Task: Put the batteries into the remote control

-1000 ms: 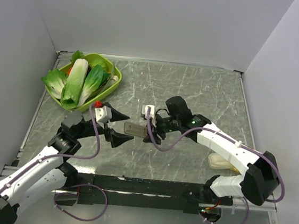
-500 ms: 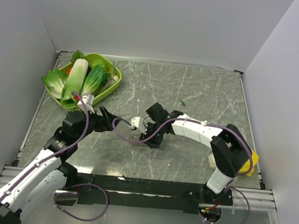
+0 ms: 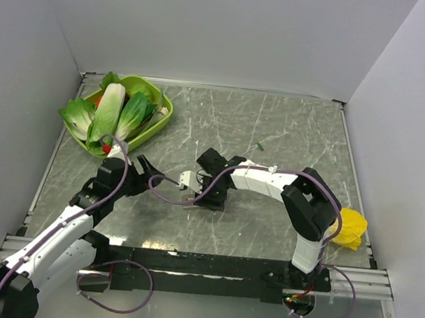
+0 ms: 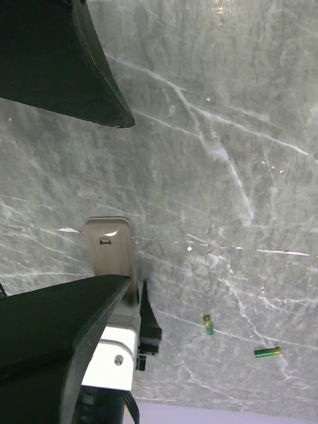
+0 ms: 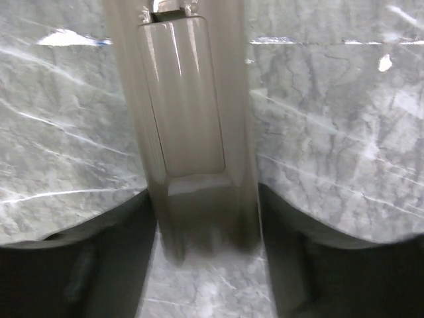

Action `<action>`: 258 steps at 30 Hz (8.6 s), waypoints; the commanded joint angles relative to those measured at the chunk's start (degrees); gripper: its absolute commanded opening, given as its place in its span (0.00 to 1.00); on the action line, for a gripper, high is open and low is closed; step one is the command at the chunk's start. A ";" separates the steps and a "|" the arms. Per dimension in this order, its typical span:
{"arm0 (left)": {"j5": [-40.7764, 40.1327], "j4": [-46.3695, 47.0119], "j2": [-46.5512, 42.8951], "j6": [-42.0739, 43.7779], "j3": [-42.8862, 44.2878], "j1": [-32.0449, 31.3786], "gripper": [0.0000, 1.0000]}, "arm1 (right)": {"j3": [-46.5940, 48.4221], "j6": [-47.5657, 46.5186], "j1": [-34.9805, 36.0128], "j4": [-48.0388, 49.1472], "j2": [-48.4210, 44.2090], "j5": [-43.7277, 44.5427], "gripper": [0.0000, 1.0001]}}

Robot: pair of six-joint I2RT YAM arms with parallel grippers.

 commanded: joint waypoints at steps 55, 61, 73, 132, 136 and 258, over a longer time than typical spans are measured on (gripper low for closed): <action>-7.68 -1.25 -6.59 -5.89 -4.18 -7.63 0.93 | 12.06 69.42 10.16 -4.08 3.64 26.02 0.92; -7.77 -1.16 -6.50 -5.80 -4.27 -7.63 0.93 | 10.74 69.86 10.33 -3.11 4.08 25.67 0.92; -7.51 -1.07 -6.33 -5.89 -4.27 -7.63 0.93 | 10.30 70.48 10.33 -2.32 5.31 25.49 0.92; -1.54 3.49 -2.11 -2.82 -3.39 -7.81 0.98 | -2.17 62.23 -2.47 2.75 -12.43 13.93 0.66; 0.40 3.68 0.78 -2.20 -1.73 -7.72 0.99 | -7.71 53.99 -6.89 9.26 -13.67 1.96 0.73; -10.93 7.18 31.92 7.82 17.26 -38.48 0.98 | -22.23 65.64 -26.58 5.97 -40.73 6.40 1.00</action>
